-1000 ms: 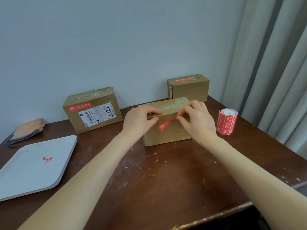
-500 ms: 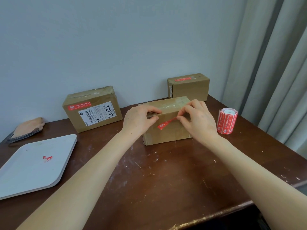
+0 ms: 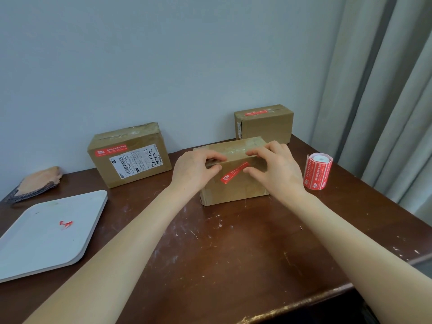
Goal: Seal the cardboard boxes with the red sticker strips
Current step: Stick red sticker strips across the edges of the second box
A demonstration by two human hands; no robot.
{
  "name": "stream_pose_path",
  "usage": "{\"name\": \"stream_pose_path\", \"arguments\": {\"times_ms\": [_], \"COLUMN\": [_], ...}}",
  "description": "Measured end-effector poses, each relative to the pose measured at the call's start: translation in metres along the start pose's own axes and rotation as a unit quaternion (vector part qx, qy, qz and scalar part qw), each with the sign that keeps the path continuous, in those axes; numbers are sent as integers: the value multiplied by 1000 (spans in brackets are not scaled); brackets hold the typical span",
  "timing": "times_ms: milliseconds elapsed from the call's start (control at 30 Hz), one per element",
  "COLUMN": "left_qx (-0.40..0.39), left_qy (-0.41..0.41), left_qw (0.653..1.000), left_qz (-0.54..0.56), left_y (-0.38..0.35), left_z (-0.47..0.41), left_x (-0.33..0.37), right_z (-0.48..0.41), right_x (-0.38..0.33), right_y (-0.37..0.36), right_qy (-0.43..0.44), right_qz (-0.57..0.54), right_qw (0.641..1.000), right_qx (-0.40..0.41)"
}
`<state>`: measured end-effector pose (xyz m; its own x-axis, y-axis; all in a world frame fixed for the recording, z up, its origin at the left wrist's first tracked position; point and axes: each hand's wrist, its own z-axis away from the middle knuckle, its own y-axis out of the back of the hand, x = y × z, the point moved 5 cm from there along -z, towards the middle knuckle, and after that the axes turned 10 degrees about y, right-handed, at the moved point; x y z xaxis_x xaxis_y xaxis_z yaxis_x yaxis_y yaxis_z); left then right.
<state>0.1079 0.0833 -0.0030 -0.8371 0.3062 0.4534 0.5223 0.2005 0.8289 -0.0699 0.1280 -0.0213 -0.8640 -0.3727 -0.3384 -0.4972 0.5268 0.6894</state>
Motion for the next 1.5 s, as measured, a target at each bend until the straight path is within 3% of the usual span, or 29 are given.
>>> {"name": "stream_pose_path", "arguments": {"times_ms": [1500], "left_qx": [-7], "left_qy": [0], "left_qw": [1000], "left_qz": [1], "left_y": [1], "left_z": [-1], "left_x": [-1], "right_z": [1], "right_x": [2], "right_y": [3], "right_qy": [19], "right_qz": [2], "right_qw": [999], "right_qx": [-28]}}
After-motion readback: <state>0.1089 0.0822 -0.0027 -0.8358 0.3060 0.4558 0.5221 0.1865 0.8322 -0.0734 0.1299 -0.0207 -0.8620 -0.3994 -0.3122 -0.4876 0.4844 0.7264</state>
